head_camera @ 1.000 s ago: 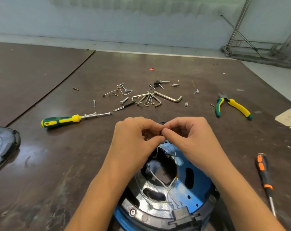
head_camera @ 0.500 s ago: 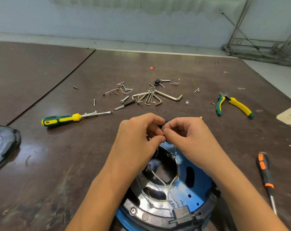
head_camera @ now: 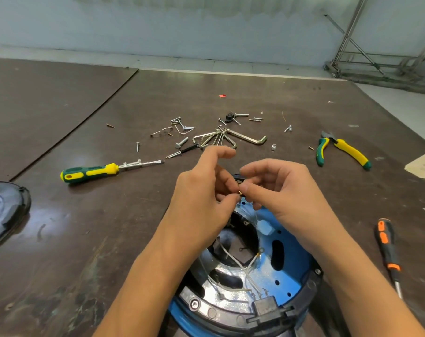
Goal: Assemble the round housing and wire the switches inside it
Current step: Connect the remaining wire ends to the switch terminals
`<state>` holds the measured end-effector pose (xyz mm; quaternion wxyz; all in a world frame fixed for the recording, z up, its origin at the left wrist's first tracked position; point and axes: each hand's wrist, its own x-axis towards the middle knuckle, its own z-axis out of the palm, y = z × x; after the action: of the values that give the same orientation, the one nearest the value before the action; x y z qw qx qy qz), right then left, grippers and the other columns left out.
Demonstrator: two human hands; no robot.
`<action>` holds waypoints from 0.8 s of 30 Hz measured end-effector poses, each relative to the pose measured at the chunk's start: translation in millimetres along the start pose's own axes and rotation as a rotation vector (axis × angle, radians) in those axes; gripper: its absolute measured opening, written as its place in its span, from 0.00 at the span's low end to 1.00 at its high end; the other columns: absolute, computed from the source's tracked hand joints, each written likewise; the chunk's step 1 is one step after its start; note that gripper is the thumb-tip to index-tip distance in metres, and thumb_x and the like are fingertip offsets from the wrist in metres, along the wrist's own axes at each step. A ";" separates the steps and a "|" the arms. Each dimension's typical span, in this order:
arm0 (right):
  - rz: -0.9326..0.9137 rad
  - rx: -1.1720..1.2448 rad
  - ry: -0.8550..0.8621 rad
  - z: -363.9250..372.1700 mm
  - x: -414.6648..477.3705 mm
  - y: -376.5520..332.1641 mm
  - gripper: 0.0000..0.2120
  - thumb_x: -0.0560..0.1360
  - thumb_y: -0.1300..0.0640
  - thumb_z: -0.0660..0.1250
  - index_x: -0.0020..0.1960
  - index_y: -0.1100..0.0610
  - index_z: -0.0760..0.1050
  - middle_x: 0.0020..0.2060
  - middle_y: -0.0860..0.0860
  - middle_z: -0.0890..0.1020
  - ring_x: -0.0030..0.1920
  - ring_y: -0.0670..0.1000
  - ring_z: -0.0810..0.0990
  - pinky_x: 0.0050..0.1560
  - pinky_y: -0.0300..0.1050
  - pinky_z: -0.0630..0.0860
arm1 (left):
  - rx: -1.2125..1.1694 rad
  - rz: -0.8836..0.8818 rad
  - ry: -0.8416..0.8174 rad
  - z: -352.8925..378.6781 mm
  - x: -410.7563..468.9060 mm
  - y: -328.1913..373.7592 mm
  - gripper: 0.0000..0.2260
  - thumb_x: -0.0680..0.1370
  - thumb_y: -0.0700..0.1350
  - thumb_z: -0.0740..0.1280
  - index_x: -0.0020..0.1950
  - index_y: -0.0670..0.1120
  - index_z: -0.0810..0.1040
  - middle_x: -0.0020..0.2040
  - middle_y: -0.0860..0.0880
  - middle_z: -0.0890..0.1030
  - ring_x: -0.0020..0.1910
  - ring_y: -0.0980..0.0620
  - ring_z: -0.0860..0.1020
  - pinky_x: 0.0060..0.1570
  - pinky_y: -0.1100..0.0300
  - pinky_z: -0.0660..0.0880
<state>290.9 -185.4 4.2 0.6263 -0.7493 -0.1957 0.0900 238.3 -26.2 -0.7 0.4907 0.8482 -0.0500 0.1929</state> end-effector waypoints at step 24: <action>-0.033 -0.017 0.043 1.1 1.9 3.8 0.12 0.72 0.71 0.70 0.50 0.58 0.82 0.33 0.51 0.82 0.34 0.50 0.79 0.38 0.42 0.79 | 0.162 0.024 0.043 1.2 -2.1 2.3 0.23 0.69 0.39 0.78 0.61 0.54 0.76 0.38 0.57 0.83 0.38 0.60 0.82 0.38 0.71 0.75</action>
<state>292.8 -184.2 0.5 0.6252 -0.7531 -0.1954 0.0620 236.1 -28.5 -0.1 0.4190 0.8802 -0.0338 0.2202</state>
